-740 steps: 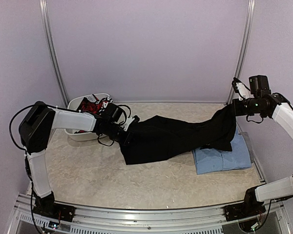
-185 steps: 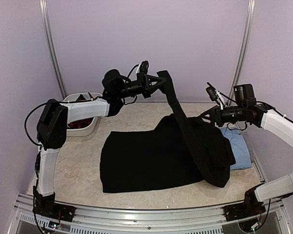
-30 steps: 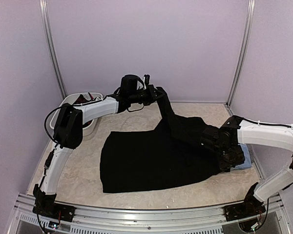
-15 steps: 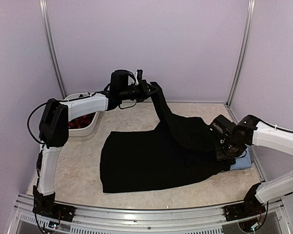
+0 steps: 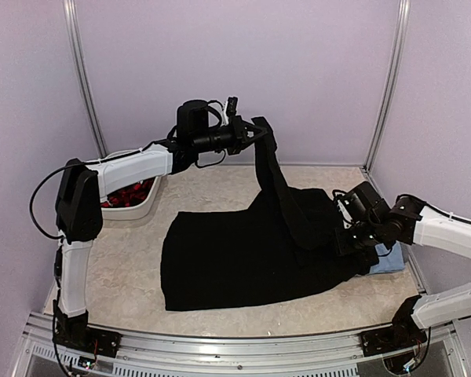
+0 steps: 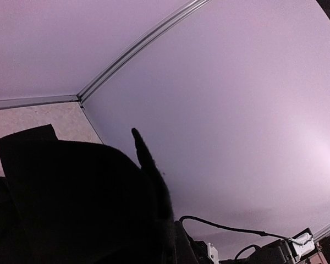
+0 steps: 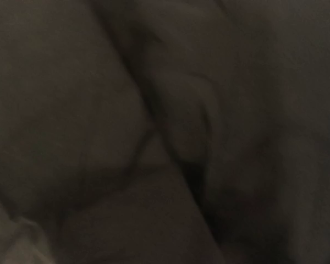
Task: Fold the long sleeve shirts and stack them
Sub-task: Smooth out the 1/3-folded shirt at the center of the board.
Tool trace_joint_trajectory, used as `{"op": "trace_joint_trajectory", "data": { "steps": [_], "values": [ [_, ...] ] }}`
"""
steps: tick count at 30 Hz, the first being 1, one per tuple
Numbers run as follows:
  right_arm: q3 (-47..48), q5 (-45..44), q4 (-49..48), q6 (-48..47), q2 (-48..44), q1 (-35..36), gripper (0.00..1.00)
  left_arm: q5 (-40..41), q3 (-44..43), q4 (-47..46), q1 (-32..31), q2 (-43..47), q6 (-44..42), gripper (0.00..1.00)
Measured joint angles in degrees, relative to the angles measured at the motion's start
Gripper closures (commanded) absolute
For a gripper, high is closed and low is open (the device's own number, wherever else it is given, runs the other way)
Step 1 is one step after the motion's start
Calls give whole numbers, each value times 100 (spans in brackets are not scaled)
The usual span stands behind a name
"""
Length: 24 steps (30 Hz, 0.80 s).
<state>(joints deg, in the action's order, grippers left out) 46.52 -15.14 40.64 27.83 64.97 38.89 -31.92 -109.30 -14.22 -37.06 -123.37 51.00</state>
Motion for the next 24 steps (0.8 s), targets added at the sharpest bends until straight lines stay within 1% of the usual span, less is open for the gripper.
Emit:
{"op": "trace_joint_trajectory", "data": {
  "steps": [4, 7, 8, 16, 24],
  "values": [
    [0, 120, -227, -205, 63, -2, 78, -15, -4, 15, -22, 0, -4, 100],
    [2, 83, -229, -140, 205, -2, 96, -2, -44, 72, -11, 0, -7, 100],
    [2, 52, -214, -101, 232, -7, 100, 11, -48, 81, 0, 0, -9, 100],
    [-85, -234, -44, 343, 70, -302, 100, 330, 66, 166, 184, 0, 7, 100],
    [-186, -560, 76, 822, -168, -505, 100, 553, 848, 385, 260, 162, -57, 100]
  ]
}}
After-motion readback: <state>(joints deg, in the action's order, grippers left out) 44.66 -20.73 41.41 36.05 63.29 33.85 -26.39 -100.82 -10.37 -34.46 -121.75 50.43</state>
